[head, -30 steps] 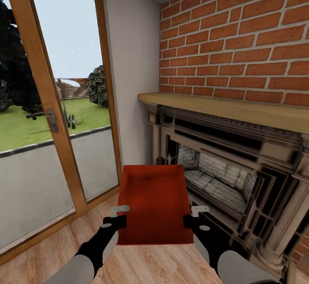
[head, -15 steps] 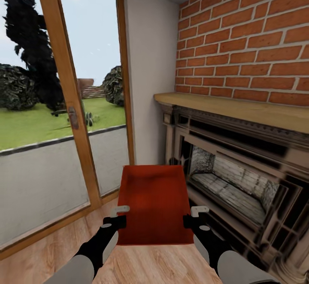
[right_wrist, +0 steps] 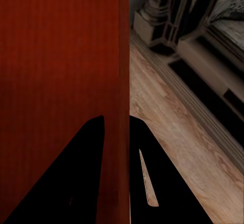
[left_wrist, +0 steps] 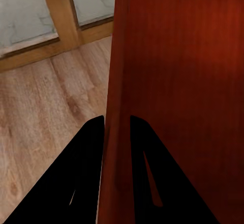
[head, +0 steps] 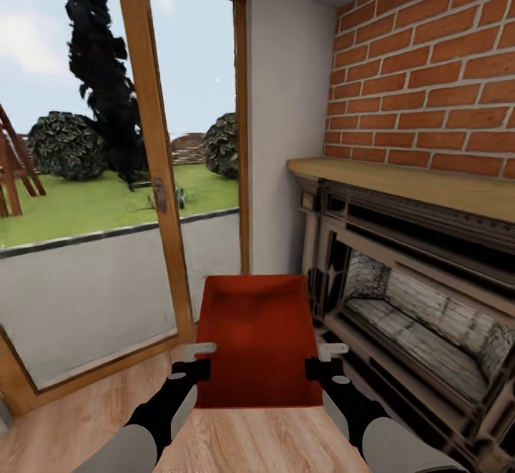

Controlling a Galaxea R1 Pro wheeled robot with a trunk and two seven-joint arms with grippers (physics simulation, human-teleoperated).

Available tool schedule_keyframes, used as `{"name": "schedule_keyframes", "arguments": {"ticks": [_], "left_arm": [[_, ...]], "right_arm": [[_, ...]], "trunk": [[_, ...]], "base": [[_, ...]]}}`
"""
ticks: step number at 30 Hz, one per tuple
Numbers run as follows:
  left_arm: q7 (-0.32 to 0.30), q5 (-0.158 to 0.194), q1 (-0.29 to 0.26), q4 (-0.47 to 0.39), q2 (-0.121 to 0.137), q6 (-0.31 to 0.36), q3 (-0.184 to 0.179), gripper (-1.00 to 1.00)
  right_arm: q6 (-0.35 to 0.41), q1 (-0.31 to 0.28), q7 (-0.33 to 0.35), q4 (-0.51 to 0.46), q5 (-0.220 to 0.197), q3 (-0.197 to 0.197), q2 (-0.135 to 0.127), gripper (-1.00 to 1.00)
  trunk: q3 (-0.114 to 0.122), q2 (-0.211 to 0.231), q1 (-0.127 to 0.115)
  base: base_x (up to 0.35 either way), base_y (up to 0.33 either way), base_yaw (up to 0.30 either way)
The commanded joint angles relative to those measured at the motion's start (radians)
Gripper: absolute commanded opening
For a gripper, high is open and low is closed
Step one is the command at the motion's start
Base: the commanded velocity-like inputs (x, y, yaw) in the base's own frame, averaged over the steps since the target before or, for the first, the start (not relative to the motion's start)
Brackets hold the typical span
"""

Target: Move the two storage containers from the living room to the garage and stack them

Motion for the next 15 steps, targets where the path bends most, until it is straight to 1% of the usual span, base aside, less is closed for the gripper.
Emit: {"name": "schedule_keyframes", "arguments": {"ticks": [1,15], "left_arm": [[0.011,-0.022,0.0,-0.01,-0.001,0.007,0.021,-1.0],[0.011,-0.022,0.0,-0.01,-0.002,0.007,0.021,-1.0]], "right_arm": [[-0.002,0.0,-0.008,0.003,-0.01,0.004,0.006,-1.0],[-0.002,0.0,-0.008,0.003,-0.011,0.002,0.006,-1.0]], "trunk": [[0.0,-0.001,0.0],[0.011,-0.001,0.0]], "base": [[0.0,0.0,0.273],[0.0,0.0,0.273]]}}
